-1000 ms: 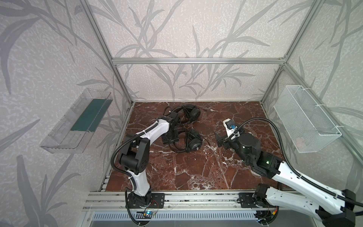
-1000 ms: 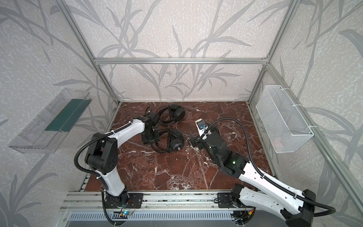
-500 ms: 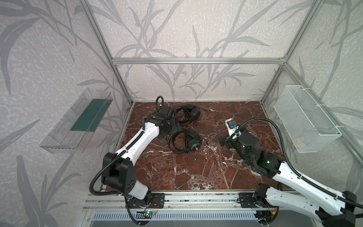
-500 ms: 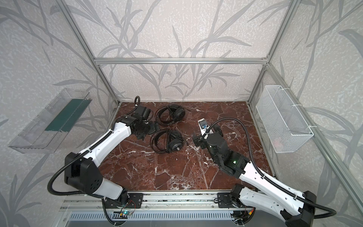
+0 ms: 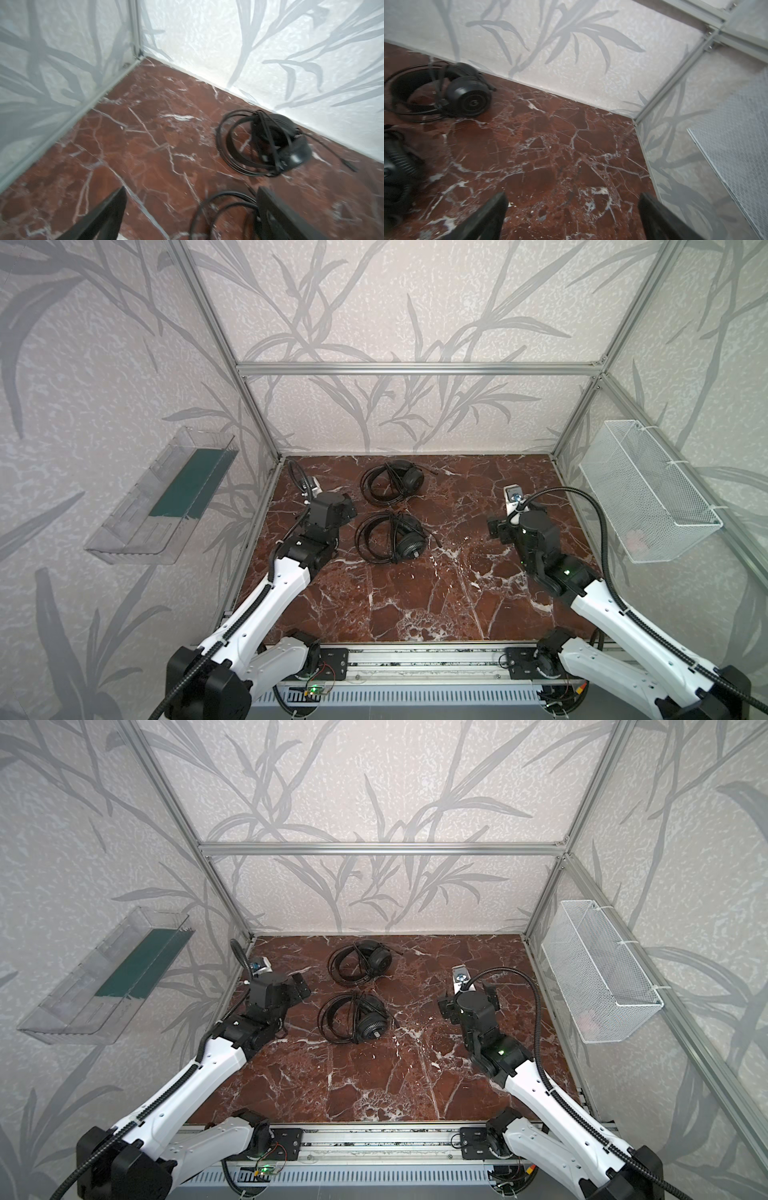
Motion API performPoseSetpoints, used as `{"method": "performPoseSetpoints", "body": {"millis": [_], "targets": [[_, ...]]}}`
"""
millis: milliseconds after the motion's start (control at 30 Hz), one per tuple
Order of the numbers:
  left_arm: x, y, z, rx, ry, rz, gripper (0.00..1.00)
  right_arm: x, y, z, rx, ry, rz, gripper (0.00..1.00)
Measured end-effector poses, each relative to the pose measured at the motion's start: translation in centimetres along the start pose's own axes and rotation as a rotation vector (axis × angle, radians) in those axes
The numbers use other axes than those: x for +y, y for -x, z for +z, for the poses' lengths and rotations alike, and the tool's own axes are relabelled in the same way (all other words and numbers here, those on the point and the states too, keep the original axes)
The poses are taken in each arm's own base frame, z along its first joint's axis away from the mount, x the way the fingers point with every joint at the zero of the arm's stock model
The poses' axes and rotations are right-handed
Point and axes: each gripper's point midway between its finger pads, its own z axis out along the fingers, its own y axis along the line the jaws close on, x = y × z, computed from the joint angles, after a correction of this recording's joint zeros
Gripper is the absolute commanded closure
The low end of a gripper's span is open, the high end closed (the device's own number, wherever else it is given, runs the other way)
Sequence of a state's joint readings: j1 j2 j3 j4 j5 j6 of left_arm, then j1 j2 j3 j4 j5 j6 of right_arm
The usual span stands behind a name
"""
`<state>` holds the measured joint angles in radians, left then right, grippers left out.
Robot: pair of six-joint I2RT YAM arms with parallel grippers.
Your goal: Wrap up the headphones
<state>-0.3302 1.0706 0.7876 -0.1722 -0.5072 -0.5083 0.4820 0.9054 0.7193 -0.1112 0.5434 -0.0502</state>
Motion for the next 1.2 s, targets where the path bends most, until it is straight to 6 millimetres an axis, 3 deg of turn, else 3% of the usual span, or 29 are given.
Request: {"method": "performPoseSetpoints", "body": {"millis": [100,300,500,733,900,1200], "targets": [[3.3,-1.9,2.4,-0.024,0.123,0.068,0.01,-2.3,-2.0,1.6,0.052,-0.076,0.034,0.01],[9.1,-6.1,6.3,0.012,0.316,0.144,0.01,-2.0,-5.0,4.1,0.116,-0.085,0.019,0.01],[9.3,-4.1,7.1,-0.110,0.302,0.130,0.01,-3.6,-6.0,5.5,0.110,-0.121,0.080,0.01],[9.3,-3.1,7.6,-0.132,0.235,0.126,0.01,-3.3,-7.3,7.1,0.140,-0.114,0.090,0.01],[9.5,-5.9,7.9,-0.094,0.207,0.181,0.01,-2.8,-7.6,7.8,0.141,-0.097,0.092,0.01],[9.0,-8.1,10.0,-0.081,0.158,0.226,0.00,-4.1,-8.6,8.0,0.112,-0.127,0.143,0.01]]}}
